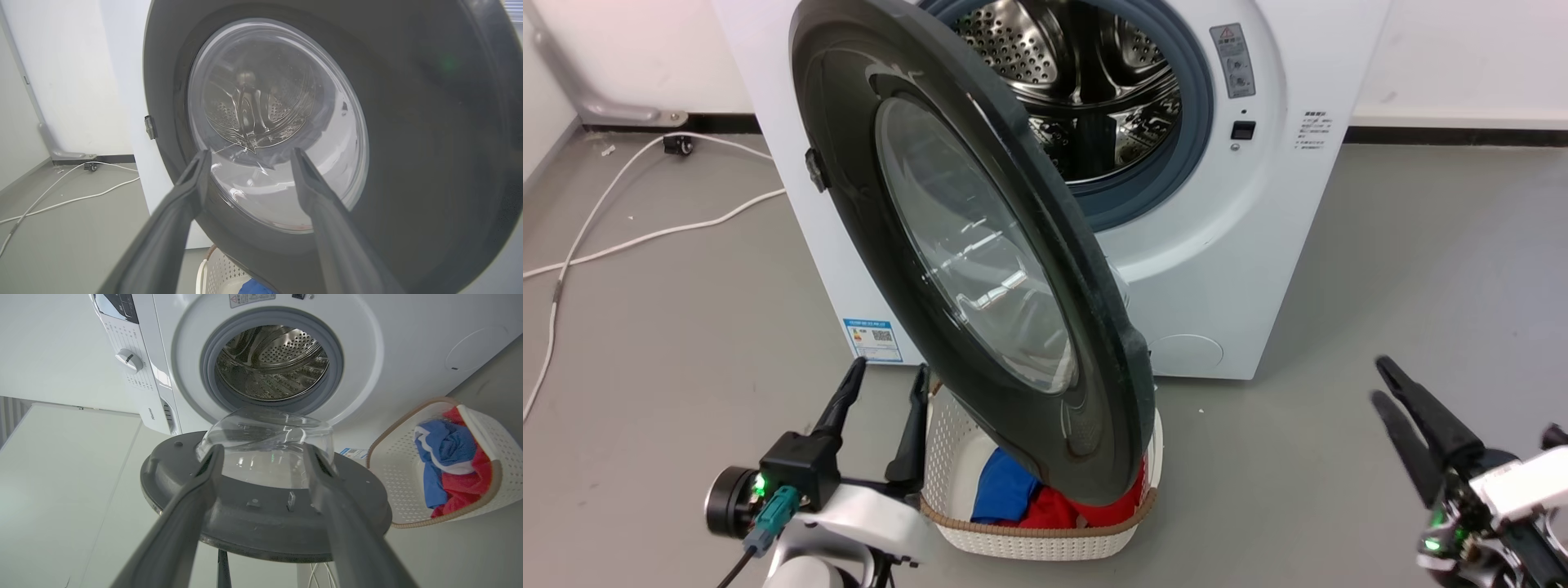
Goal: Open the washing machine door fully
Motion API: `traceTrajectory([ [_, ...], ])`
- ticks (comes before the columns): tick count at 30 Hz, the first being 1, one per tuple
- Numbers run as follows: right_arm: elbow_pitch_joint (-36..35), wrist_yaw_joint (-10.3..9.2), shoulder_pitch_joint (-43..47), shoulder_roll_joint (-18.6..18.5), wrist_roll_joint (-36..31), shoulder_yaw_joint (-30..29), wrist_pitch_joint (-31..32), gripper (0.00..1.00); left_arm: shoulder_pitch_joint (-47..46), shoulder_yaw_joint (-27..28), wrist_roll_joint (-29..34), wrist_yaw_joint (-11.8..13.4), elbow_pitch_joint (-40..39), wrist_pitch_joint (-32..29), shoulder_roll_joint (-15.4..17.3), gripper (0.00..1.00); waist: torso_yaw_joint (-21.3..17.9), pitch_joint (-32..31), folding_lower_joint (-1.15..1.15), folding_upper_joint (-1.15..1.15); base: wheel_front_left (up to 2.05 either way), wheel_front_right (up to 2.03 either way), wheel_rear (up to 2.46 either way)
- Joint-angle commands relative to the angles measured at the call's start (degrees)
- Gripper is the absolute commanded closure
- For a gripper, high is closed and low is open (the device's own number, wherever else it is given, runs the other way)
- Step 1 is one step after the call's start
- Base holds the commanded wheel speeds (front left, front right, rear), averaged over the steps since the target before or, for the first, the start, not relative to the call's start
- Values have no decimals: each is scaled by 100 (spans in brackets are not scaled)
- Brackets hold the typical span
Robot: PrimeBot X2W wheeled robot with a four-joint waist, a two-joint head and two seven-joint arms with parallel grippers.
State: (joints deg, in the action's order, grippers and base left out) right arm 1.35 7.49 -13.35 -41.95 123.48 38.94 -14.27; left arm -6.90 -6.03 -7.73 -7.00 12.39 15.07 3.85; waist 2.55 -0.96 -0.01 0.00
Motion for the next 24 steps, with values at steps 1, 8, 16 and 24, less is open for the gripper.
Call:
traceTrajectory([
  [1,138,-1,150,27,-269,-96,-49,0,99,42,24,-1,-12,15,41,0,-32,-39,1,0,0,0,0],
  [8,1652,0,445,706,-3278,-1633,-87,0,223,192,39,8,-24,15,39,0,-117,-134,1,0,0,0,0],
  [16,1586,0,767,2120,-8294,-3872,-89,0,232,190,45,-5,-27,15,17,0,-123,-172,1,0,0,0,0],
  [24,321,-1,1586,3500,-11061,-4494,337,0,175,181,54,-20,7,15,15,0,-62,-150,1,0,0,0,0],
])
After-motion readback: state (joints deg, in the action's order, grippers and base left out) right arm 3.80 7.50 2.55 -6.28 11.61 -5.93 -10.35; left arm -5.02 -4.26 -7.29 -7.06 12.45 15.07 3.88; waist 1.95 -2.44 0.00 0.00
